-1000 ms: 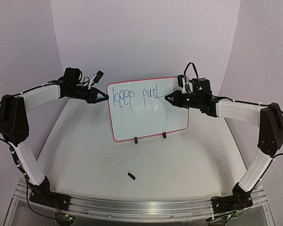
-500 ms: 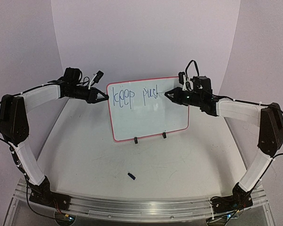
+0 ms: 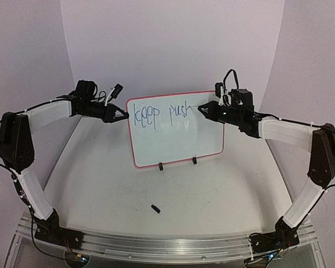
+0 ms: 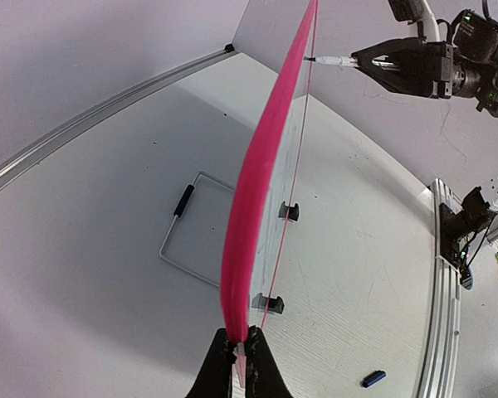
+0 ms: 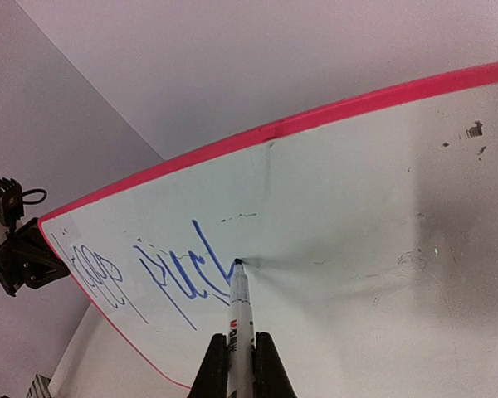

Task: Write a sentence on the whiteboard
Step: Write a sentence on the whiteboard stand.

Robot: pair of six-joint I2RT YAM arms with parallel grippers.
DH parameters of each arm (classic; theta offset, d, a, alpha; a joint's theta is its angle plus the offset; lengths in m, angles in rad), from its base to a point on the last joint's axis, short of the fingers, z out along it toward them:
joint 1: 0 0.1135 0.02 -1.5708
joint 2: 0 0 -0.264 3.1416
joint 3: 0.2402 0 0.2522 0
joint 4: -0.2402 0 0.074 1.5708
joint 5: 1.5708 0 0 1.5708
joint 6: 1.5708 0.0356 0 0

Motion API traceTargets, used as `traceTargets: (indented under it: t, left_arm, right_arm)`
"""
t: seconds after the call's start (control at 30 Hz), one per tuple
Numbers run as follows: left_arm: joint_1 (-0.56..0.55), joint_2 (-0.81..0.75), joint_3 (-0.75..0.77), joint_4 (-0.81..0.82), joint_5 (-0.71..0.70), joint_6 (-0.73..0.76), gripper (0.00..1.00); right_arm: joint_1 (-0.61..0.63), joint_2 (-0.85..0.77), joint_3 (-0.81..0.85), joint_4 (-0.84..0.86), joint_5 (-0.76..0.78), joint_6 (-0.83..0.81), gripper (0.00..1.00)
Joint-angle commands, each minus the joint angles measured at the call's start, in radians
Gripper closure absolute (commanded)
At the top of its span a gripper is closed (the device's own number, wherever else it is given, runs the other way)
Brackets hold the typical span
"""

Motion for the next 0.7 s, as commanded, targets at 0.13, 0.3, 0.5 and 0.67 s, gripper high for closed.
traceTargets:
  t: [0.13,0.3,0.5,0.67]
  left_arm:
    - [-0.027,-0.008,0.023,-0.079,-0.006,0.021,1.00]
    - [-0.028,-0.009,0.023,-0.079,-0.007,0.021,1.00]
    - [-0.030,-0.011,0.023,-0.080,-0.007,0.021,1.00]
    - [-0.029,-0.016,0.023,-0.081,-0.010,0.022,1.00]
  right_arm:
    - [-0.006,-0.029,-0.035,0.020,0.018,0.009,1.00]
    - [-0.006,-0.029,-0.060,0.010,0.010,0.013,1.00]
    - [-0.006,-0.038,-0.062,0.002,0.012,0.010,1.00]
    - [-0.006,-0.040,-0.065,-0.005,0.012,0.012,1.00]
